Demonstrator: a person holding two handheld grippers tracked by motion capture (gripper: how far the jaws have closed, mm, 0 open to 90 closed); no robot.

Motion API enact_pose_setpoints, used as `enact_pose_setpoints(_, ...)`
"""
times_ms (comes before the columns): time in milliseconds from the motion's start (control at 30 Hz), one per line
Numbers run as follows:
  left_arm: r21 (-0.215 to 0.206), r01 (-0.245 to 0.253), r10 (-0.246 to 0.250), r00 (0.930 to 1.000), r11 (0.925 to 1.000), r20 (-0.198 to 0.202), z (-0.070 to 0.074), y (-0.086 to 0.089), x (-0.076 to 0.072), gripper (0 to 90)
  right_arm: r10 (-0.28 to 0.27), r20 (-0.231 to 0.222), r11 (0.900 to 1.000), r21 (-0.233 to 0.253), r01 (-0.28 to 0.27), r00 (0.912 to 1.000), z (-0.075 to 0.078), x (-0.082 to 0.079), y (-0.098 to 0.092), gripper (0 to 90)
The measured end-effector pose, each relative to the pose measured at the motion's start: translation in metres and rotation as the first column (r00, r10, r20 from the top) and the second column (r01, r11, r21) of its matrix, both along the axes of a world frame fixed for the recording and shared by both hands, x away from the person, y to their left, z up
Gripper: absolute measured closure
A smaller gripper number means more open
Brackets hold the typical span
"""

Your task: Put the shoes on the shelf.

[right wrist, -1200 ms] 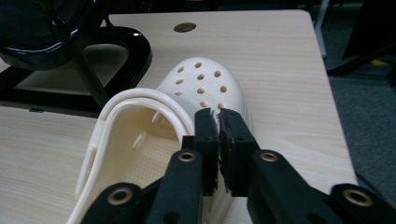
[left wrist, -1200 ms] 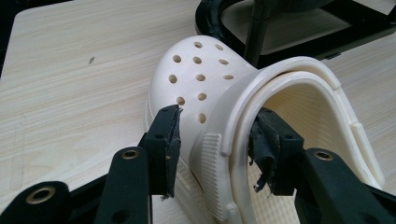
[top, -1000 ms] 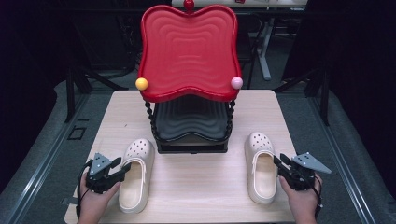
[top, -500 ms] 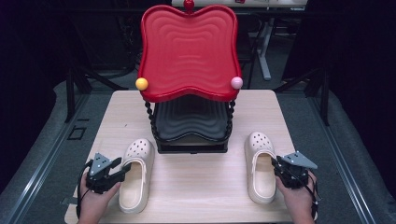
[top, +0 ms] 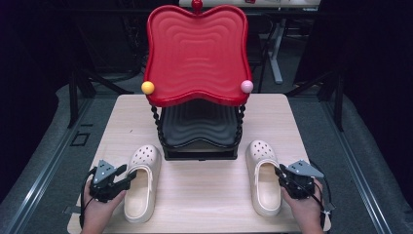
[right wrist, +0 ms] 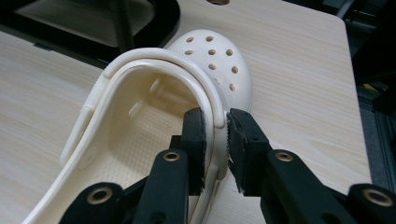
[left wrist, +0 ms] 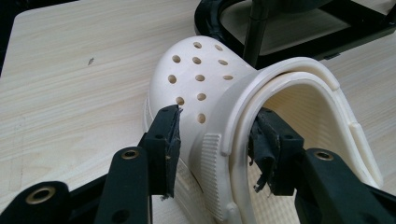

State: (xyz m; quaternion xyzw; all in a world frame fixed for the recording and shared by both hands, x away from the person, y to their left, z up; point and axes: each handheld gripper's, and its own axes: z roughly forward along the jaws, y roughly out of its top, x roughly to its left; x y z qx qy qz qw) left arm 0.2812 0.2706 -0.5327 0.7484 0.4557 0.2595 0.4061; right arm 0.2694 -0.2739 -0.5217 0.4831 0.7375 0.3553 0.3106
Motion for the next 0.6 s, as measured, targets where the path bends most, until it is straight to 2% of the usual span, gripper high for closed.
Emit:
enact_pose_setpoints(100,-0.001,0.001,-0.001,1.0000,1.0000,-0.001,-0.0001,0.0000,0.0000,54.4,0.014,0.003,1.000,-0.017,-0.014,0.9999,-0.0005,-0.0011,0.0051,76.0)
enact_pose_setpoints(200,0.002,-0.002,0.002,1.0000,1.0000,0.002,0.0002,-0.0005,-0.0006,54.5,0.018,-0.004,1.000,-0.011,-0.018,0.9998,-0.0005,-0.0005,0.0032,75.6)
enact_pose_setpoints(400,0.005,-0.006,0.006,1.0000,1.0000,-0.002,0.0009,-0.0014,-0.0012,54.5,0.003,-0.002,1.000,-0.014,-0.003,1.0000,-0.0016,-0.0007,0.0045,72.4)
enact_pose_setpoints(500,-0.012,-0.020,0.020,0.9997,0.9997,-0.013,0.0011,-0.0020,-0.0010,55.4,-0.013,-0.029,0.999,-0.031,0.012,0.9995,-0.0037,0.0009,0.0068,70.1)
enact_pose_setpoints(600,-0.005,-0.016,0.016,0.9998,0.9999,-0.015,0.0006,-0.0035,-0.0008,57.2,-0.022,-0.039,0.999,-0.031,0.021,0.9990,-0.0070,0.0026,0.0070,70.4)
